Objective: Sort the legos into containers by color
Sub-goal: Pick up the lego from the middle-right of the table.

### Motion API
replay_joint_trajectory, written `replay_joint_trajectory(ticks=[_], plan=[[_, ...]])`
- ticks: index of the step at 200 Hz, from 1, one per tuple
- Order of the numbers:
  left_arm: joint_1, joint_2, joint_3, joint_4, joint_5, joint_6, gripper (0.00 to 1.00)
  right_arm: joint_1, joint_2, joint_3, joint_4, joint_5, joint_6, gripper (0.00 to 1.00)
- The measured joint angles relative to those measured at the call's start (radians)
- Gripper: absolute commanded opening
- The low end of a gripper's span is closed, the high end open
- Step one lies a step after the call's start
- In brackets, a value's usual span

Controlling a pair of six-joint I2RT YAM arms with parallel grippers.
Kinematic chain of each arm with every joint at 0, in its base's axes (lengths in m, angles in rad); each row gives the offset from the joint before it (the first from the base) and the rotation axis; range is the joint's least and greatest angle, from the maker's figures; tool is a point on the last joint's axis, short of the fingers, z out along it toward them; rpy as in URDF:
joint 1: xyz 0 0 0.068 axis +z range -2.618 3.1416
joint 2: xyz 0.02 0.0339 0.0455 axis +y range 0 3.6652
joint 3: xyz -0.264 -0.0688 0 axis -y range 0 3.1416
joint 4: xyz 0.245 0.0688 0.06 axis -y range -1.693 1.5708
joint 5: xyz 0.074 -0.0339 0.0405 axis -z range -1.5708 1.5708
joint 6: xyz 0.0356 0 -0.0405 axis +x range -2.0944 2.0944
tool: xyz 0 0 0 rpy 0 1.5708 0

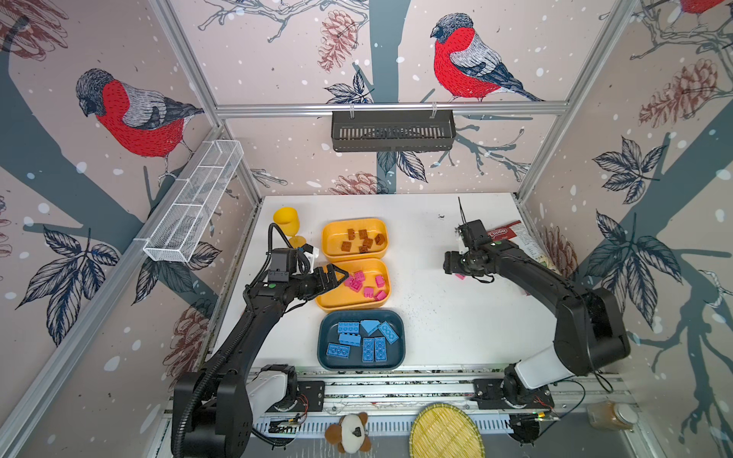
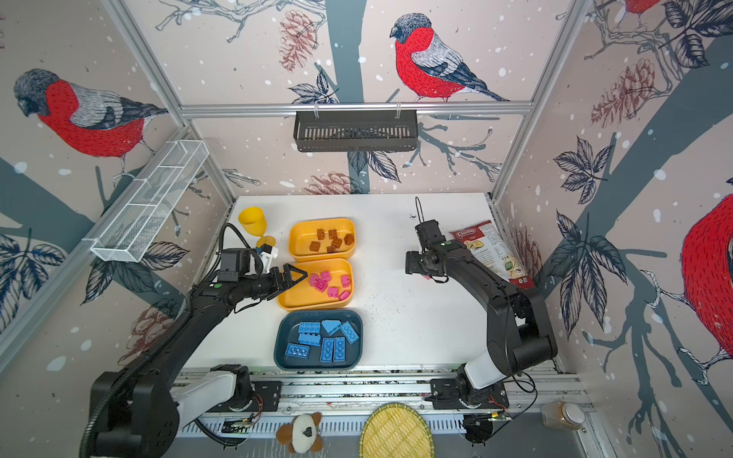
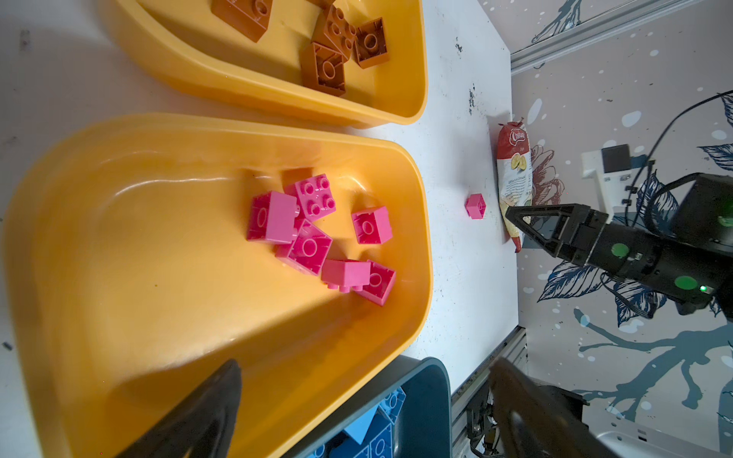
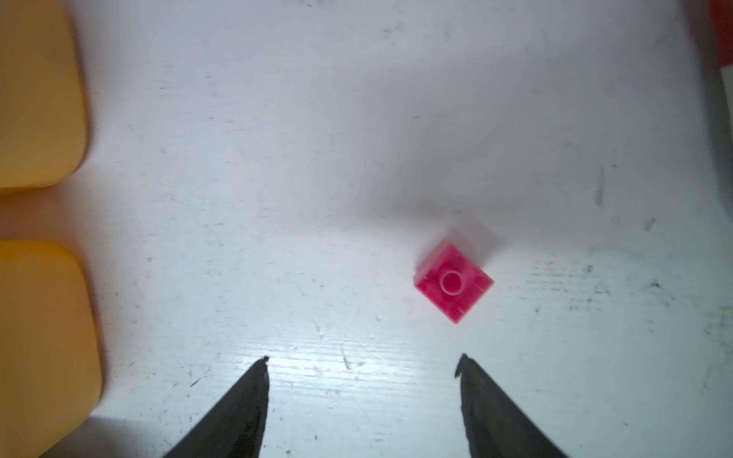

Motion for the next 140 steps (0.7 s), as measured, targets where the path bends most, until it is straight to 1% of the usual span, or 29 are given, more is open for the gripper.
replay_joint_trajectory(ticks=[29, 65, 110, 140], plan=[[0.0, 0.001, 0.0, 0.0, 0.004, 0.0, 0.97, -0.058, 0.034, -0.012, -0.012, 0.02, 0.075, 0.77], [0.0, 0.001, 0.0, 0.0, 0.004, 0.002, 0.97, -0.084, 0.093, -0.009, -0.007, 0.035, 0.181, 0.74], [0.0, -0.002, 0.0, -0.002, 0.004, 0.006, 0.97, -0.089, 0.183, 0.034, 0.022, 0.039, 0.277, 0.6], [0.0, -0.008, 0.0, -0.004, 0.004, 0.011, 0.97, -0.09, 0.234, 0.05, 0.047, 0.039, 0.287, 0.52]])
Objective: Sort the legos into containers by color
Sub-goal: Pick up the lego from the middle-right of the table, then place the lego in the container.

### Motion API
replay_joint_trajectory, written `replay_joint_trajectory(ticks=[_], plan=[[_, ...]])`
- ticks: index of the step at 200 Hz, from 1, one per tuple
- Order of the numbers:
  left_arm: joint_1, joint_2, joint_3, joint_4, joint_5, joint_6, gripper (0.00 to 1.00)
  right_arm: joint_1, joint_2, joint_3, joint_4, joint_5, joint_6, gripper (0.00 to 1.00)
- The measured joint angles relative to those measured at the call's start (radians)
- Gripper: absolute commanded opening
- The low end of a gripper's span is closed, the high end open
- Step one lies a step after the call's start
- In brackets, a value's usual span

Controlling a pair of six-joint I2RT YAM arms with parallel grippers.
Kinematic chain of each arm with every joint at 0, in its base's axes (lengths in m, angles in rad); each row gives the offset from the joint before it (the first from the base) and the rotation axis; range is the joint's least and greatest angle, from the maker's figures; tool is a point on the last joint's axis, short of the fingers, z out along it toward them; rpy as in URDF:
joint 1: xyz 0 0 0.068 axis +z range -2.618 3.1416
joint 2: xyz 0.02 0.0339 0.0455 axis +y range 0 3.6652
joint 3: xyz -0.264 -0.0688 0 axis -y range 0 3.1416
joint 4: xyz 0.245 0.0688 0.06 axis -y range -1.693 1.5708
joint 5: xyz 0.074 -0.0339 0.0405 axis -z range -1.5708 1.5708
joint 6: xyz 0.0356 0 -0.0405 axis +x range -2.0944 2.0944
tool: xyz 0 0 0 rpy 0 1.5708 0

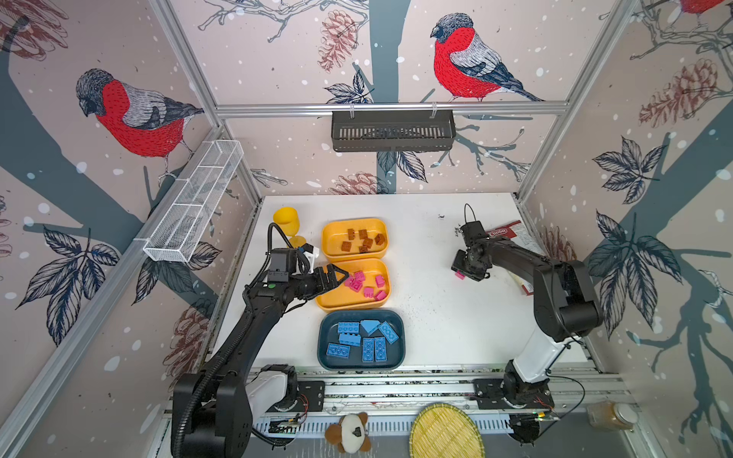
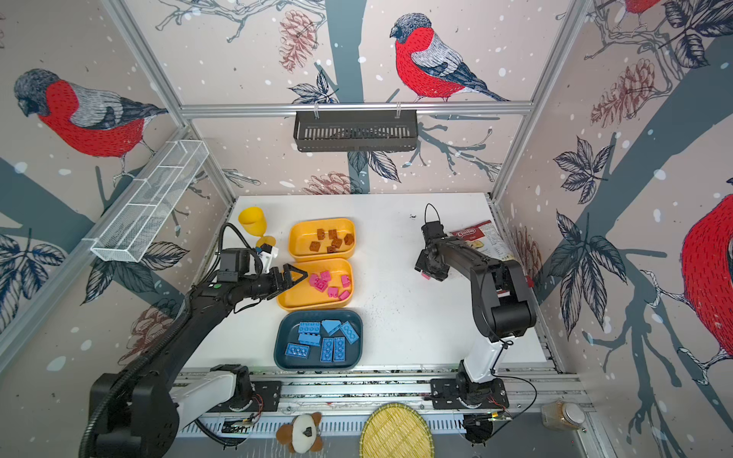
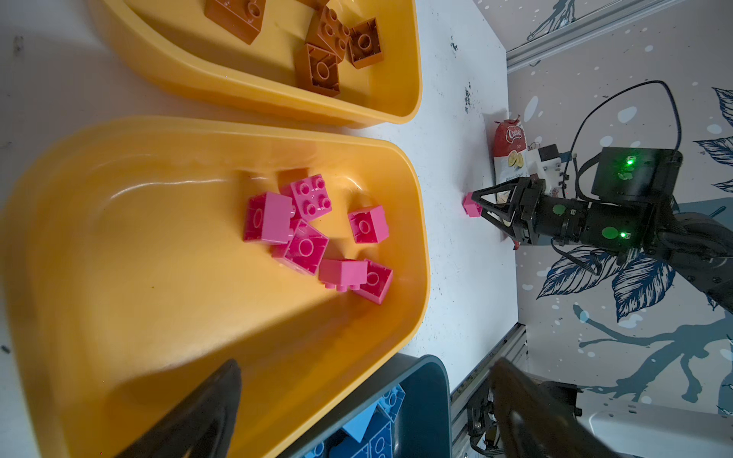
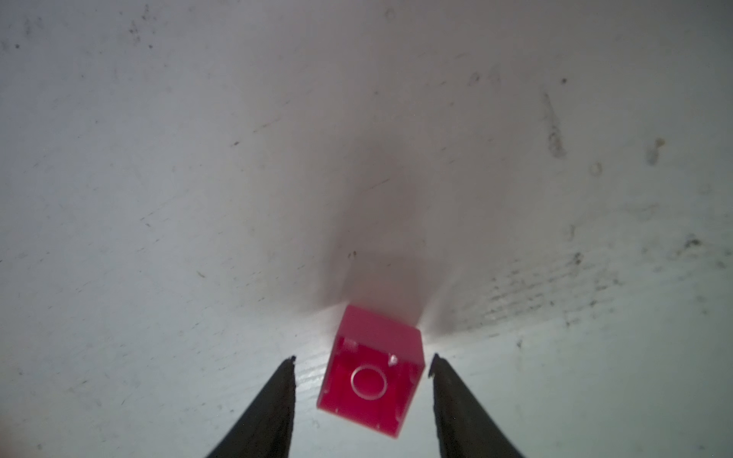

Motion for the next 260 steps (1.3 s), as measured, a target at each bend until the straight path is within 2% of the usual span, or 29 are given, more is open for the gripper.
replay_joint_trajectory(ticks=[66, 87, 141, 181, 211, 231, 260], plan=[[0.0, -0.003, 0.0, -0.001, 0.0, 0.0, 0.97, 0.017, 0.039, 0.014, 0.008, 0.037, 0.008, 0.27], [0.0, -0.003, 0.007, -0.011, -0.004, 0.001, 0.97, 0.055, 0.035, 0.044, -0.012, 0.06, -0.024, 0.24], [0.022, -0.029, 0.062, -0.086, -0.082, 0.035, 0.97, 0.361, -0.045, 0.214, 0.007, 0.051, -0.148, 0.24], [0.071, -0.059, 0.063, -0.119, -0.12, 0.051, 0.97, 0.586, 0.013, 0.333, 0.08, -0.039, -0.195, 0.24], [0.117, -0.076, 0.055, -0.134, -0.124, 0.061, 0.97, 0.663, 0.127, 0.397, 0.113, -0.065, -0.196, 0.29], [0.135, -0.084, 0.045, -0.135, -0.124, 0.061, 0.97, 0.665, 0.195, 0.432, 0.105, -0.043, -0.198, 0.39], [0.14, -0.087, 0.037, -0.13, -0.127, 0.06, 0.97, 0.667, 0.242, 0.47, 0.103, 0.006, -0.203, 0.62]])
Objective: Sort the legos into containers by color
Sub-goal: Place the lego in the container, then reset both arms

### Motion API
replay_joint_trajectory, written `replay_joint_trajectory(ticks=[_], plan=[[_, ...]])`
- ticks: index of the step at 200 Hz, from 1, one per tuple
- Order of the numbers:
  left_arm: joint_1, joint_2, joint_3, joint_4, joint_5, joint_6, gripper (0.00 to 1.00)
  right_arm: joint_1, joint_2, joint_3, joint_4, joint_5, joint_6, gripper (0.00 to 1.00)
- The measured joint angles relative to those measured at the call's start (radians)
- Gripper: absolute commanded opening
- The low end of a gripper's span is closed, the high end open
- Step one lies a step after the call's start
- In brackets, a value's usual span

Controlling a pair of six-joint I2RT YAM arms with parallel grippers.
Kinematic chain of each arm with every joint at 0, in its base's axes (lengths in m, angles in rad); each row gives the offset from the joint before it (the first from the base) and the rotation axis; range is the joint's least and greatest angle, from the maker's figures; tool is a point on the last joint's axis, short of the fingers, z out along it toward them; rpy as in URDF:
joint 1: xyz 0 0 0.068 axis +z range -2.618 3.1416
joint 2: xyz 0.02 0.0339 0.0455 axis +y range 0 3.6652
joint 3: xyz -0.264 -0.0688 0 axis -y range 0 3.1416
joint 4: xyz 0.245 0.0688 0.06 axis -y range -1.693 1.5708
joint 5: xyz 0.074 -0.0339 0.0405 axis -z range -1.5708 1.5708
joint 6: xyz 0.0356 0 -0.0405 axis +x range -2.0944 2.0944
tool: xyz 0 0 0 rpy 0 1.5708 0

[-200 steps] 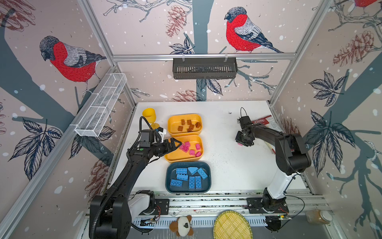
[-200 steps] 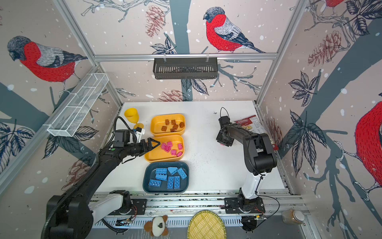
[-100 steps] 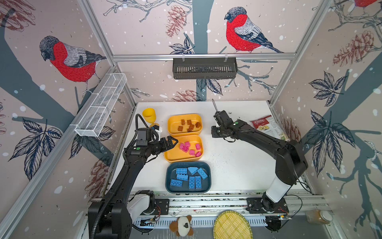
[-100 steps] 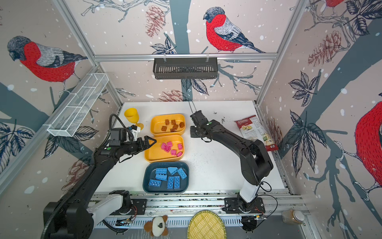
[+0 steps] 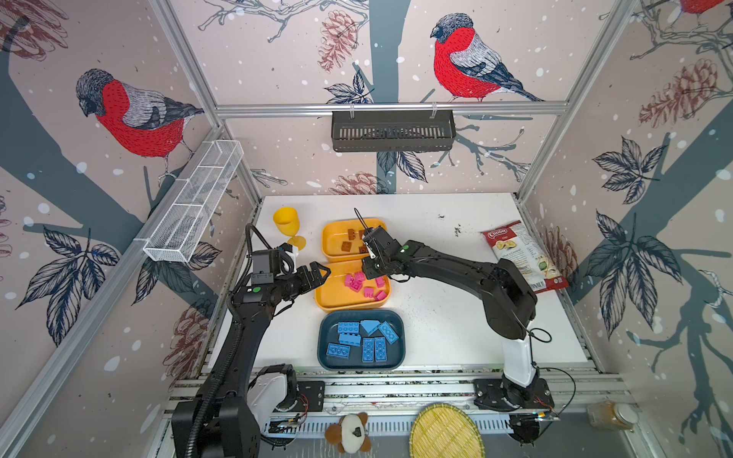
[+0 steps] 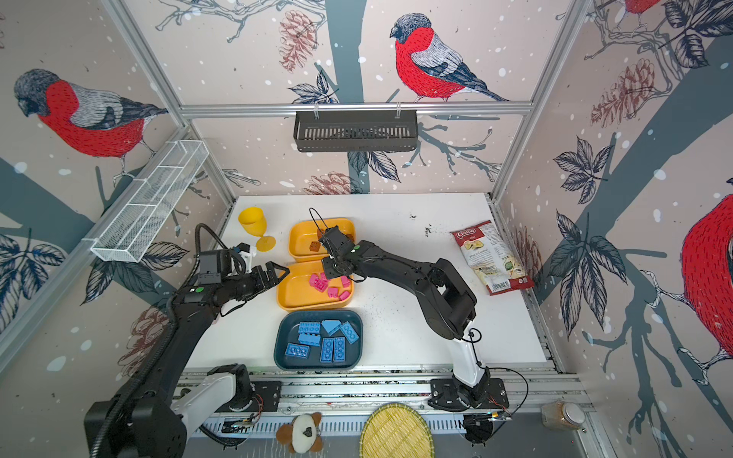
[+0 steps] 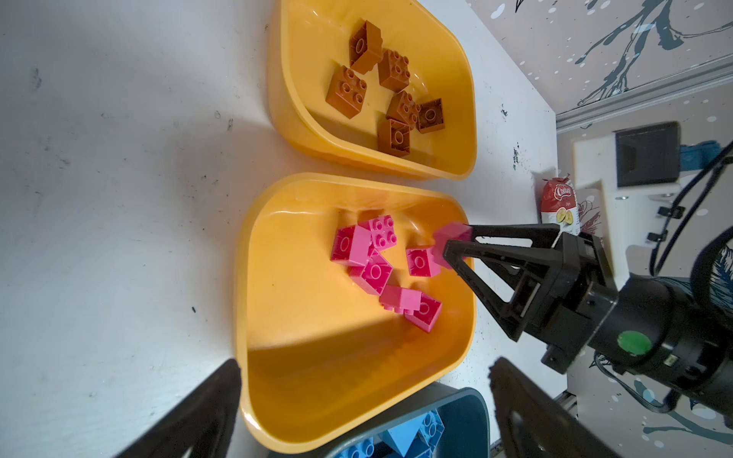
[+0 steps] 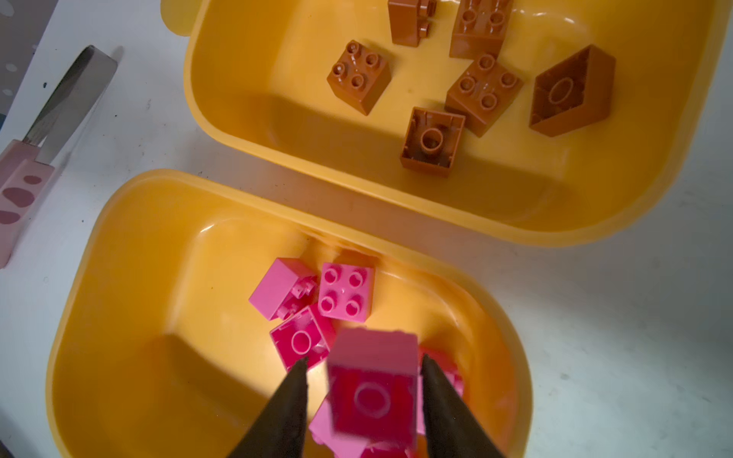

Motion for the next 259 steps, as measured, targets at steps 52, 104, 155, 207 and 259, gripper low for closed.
replay_joint_trajectory(ticks=[52, 104, 155, 207, 259], plan=[[0.003, 0.002, -0.018, 0.062, -0.141, -0.013, 0.97, -0.1, -0.119, -0.064, 0.018, 0.011, -0.027, 0.75], [0.003, 0.006, -0.121, 0.239, -0.514, -0.055, 0.97, -0.382, -0.451, -0.412, 0.16, 0.025, -0.171, 0.95], [0.003, 0.126, -0.226, 0.57, -0.687, -0.012, 0.97, -0.67, -0.669, -0.811, 0.578, 0.109, -0.312, 0.99], [0.003, 0.249, -0.286, 0.875, -0.739, 0.151, 0.97, -0.793, -0.628, -1.042, 0.941, 0.193, -0.388, 0.99], [0.004, 0.326, -0.419, 1.233, -0.618, 0.322, 0.97, -0.836, -0.615, -1.109, 1.113, 0.148, -0.463, 0.99]])
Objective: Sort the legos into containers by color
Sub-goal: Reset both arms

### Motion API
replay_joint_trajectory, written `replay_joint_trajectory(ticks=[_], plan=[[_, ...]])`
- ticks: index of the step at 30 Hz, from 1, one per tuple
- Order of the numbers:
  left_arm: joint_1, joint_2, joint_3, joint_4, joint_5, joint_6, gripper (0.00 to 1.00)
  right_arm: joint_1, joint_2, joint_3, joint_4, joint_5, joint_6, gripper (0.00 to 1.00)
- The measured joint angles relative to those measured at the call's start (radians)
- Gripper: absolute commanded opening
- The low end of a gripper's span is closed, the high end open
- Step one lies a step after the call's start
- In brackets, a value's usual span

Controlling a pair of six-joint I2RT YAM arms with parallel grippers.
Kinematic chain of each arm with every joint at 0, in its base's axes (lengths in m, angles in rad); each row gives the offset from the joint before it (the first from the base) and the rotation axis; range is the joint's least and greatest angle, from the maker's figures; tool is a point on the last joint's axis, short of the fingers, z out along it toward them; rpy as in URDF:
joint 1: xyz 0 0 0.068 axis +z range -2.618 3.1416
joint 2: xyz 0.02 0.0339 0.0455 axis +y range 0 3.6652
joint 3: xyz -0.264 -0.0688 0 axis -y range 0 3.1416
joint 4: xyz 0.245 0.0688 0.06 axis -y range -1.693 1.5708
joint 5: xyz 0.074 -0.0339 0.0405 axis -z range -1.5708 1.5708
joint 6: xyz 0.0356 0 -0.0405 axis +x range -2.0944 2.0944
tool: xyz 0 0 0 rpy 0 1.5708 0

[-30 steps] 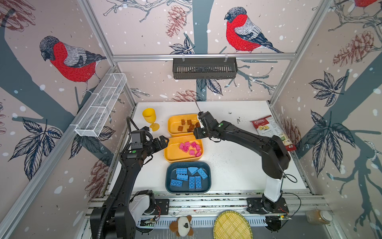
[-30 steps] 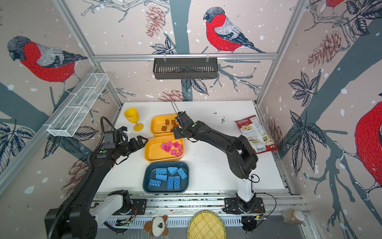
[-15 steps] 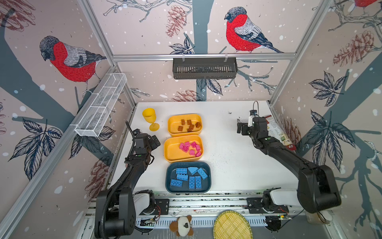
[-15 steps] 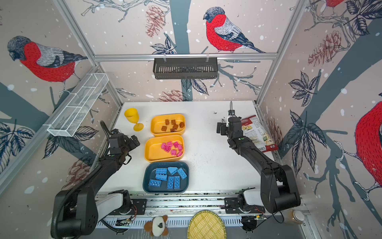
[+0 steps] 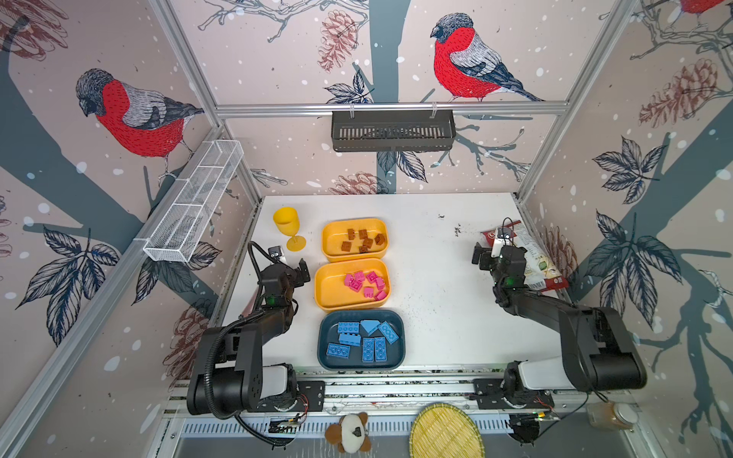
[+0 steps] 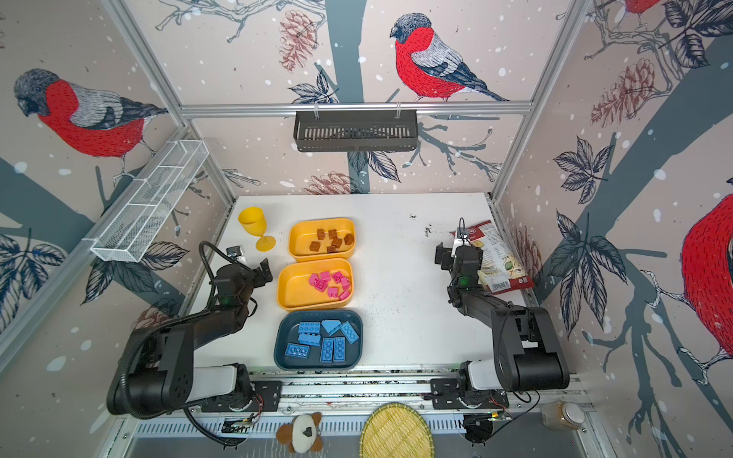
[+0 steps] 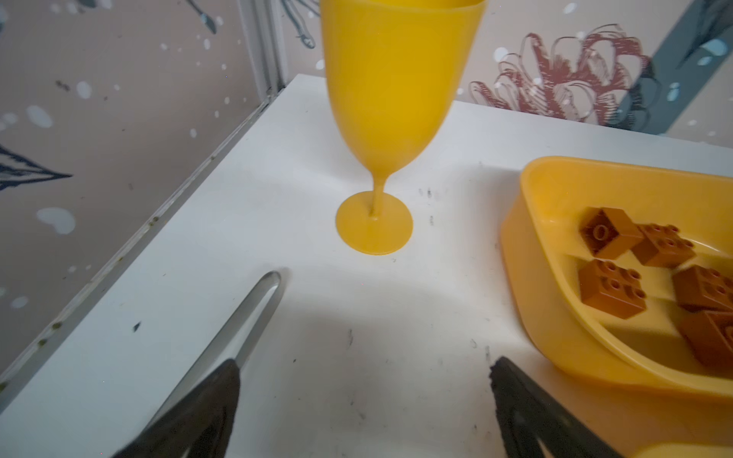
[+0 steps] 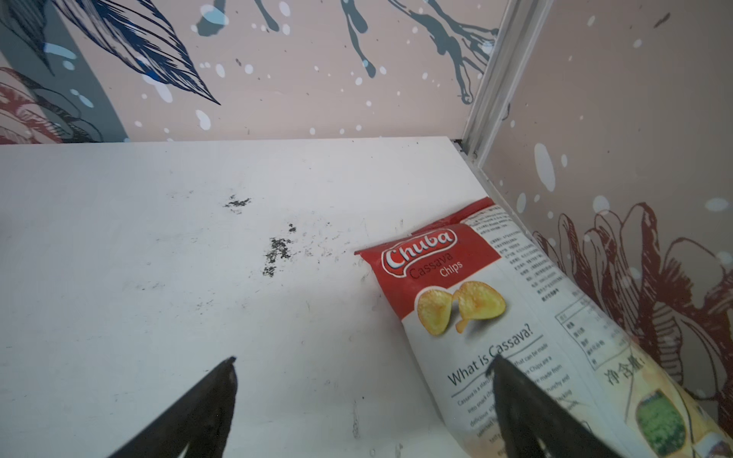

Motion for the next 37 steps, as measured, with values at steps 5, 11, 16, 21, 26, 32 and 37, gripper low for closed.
replay_joint_trajectory(ticks=[5, 11, 16, 21, 26, 32, 37], plan=[[-0.001, 0.058, -0.001, 0.121, 0.107, 0.067, 0.98, -0.046, -0.037, -0.093, 0.101, -0.108, -0.007, 0.99], [-0.001, 0.117, 0.062, 0.15, 0.196, 0.091, 0.98, -0.024, 0.021, -0.153, 0.212, -0.159, -0.031, 1.0], [-0.001, 0.179, 0.06, 0.196, 0.252, 0.09, 0.98, -0.053, 0.067, -0.221, 0.343, -0.166, -0.026, 0.99], [-0.004, 0.18, -0.031, 0.326, 0.256, 0.09, 0.98, -0.066, 0.102, -0.254, 0.436, -0.164, -0.006, 1.0], [-0.01, 0.203, -0.096, 0.441, 0.261, 0.096, 0.98, -0.047, 0.102, -0.238, 0.466, -0.074, 0.028, 0.99], [-0.01, 0.212, -0.093, 0.505, 0.255, 0.097, 0.98, -0.044, 0.102, -0.236, 0.464, -0.031, 0.03, 0.99], [-0.01, 0.214, -0.09, 0.516, 0.254, 0.097, 0.98, -0.047, 0.106, -0.227, 0.463, -0.029, 0.033, 0.99]])
